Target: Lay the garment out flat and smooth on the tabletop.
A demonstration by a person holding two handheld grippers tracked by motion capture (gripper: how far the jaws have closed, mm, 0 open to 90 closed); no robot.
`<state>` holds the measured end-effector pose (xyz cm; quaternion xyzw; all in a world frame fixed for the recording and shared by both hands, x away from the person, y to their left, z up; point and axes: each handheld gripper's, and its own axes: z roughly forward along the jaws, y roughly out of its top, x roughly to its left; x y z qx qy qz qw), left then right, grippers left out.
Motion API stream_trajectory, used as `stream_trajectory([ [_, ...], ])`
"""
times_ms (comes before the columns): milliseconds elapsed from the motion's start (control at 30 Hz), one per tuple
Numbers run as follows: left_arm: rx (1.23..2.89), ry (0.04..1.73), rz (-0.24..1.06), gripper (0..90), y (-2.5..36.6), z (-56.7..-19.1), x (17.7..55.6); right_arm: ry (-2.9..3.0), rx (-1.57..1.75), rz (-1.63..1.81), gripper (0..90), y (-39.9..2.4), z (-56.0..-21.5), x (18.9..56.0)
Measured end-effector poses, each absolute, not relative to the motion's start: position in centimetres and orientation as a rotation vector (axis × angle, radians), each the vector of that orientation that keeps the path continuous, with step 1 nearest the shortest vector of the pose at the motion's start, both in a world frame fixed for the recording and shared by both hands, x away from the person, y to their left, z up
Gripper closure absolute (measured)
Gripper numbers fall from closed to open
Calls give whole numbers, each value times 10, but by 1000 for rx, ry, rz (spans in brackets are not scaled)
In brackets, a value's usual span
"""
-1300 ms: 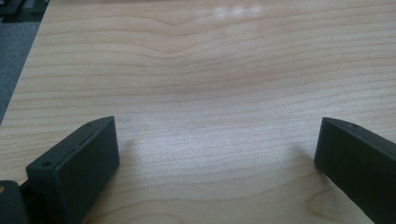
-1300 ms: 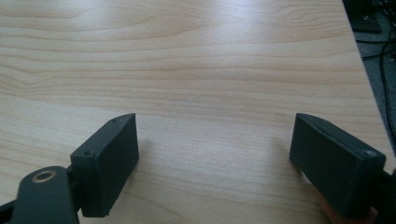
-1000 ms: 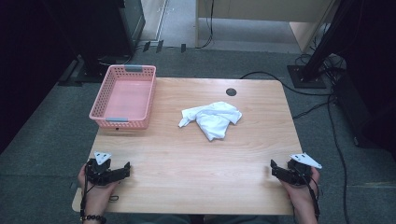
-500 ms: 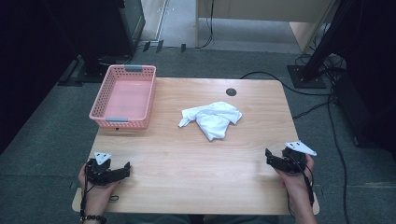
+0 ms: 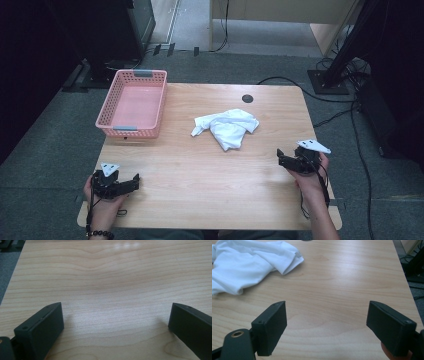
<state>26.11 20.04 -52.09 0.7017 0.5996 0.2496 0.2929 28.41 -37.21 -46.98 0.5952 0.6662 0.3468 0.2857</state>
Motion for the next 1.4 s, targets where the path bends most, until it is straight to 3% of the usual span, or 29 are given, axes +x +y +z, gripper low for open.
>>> stream_trajectory([
  [400,1869,1597,665,1,200,-521,261,1790,1603,945,164,-368,-459,307],
  [867,1870,1606,646,48,198,-517,258,1804,1646,957,165,-367,-472,301],
  [1400,1910,1346,464,47,107,-485,290,1818,1650,968,166,-364,-473,297],
])
